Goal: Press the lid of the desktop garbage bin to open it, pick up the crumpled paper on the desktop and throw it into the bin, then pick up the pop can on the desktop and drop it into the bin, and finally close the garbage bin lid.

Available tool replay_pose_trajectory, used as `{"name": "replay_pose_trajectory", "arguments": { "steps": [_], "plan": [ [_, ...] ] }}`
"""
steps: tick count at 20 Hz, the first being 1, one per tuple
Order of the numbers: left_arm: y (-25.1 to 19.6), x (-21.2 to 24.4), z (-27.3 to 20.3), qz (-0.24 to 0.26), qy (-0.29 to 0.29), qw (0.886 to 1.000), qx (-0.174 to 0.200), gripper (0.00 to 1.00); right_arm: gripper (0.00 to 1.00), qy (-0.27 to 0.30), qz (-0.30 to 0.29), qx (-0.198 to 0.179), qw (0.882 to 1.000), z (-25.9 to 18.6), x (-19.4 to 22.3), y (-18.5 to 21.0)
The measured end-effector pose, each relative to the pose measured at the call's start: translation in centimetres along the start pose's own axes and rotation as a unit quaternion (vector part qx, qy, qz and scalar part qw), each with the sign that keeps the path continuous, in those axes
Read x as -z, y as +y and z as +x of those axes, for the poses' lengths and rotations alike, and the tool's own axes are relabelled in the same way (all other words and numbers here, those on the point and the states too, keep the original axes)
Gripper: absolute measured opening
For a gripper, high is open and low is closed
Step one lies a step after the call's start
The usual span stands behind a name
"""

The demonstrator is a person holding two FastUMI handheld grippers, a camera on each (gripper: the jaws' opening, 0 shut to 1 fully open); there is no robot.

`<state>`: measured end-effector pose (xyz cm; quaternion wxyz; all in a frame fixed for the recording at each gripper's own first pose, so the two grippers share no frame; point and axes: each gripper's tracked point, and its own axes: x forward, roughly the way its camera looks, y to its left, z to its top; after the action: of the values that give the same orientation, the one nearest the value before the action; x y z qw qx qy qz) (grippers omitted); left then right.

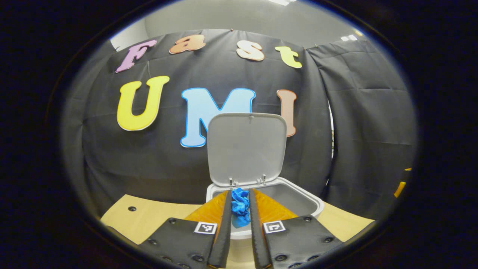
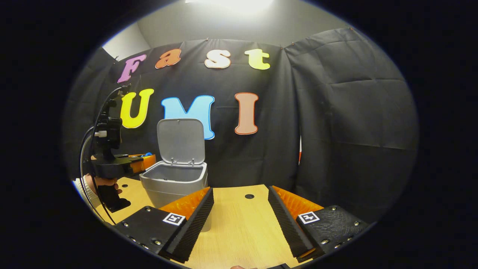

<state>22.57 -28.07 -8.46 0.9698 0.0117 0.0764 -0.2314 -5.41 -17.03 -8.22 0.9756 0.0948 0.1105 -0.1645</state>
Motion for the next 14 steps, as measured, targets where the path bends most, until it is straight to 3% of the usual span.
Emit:
{"name": "replay_pose_trajectory", "arguments": {
  "steps": [5, 8, 11, 12, 14],
  "plan": [
    [-0.5, 0.4, 0.4, -0.006, 0.008, 1.000, 0.016, 0.48, 0.94, 0.009, -0.003, 0.020, 1.000, -0.8, 0.8, -0.3],
    [-0.2, 0.8, 0.2, -0.013, 0.014, 1.000, 0.020, 0.67, 0.94, 0.015, -0.009, 0.023, 1.000, -1.8, 1.1, 0.2],
    [-0.1, 0.8, -0.5, -0.029, 0.016, 0.999, 0.024, 0.79, 0.94, 0.017, -0.010, 0.023, 1.000, -2.6, 1.5, 0.9],
    [-0.1, 0.8, -0.8, -0.031, 0.017, 0.999, 0.025, 0.89, 0.94, 0.020, -0.013, 0.021, 1.000, -2.7, 1.6, 1.3],
    [0.5, 0.3, -1.8, -0.031, 0.013, 0.999, 0.023, 0.94, 0.94, 0.024, -0.017, 0.008, 1.000, -2.9, 1.9, 2.5]
  ]
}}
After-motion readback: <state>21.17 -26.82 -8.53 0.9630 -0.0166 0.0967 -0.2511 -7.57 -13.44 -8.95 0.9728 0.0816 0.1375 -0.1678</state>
